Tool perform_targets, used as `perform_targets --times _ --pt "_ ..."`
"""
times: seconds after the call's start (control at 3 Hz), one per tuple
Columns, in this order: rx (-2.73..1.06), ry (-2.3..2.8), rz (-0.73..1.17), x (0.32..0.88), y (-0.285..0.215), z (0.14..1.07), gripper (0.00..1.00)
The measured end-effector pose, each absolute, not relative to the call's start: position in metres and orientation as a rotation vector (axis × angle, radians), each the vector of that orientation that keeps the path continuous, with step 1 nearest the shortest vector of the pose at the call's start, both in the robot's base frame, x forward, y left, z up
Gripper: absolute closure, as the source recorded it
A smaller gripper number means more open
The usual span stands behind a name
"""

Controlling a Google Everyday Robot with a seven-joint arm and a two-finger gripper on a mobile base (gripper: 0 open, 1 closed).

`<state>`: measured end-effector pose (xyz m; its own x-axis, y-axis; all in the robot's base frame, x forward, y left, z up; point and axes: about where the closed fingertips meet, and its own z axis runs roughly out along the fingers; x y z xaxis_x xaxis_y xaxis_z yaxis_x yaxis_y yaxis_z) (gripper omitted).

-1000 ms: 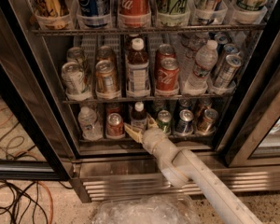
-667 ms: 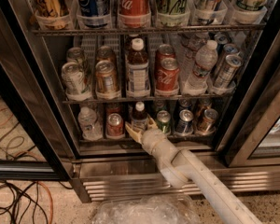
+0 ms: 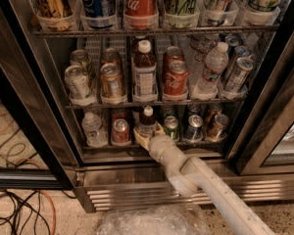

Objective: Pick blue plastic bottle from bottom shelf of fridge

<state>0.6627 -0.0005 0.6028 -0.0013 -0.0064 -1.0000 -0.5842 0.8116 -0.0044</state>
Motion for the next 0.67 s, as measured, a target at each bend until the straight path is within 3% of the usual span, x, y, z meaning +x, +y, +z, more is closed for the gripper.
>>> perform_targets --times 0.67 --pt "-0.522 1.458 0.427 0.6542 0.0019 0.6071 1.0"
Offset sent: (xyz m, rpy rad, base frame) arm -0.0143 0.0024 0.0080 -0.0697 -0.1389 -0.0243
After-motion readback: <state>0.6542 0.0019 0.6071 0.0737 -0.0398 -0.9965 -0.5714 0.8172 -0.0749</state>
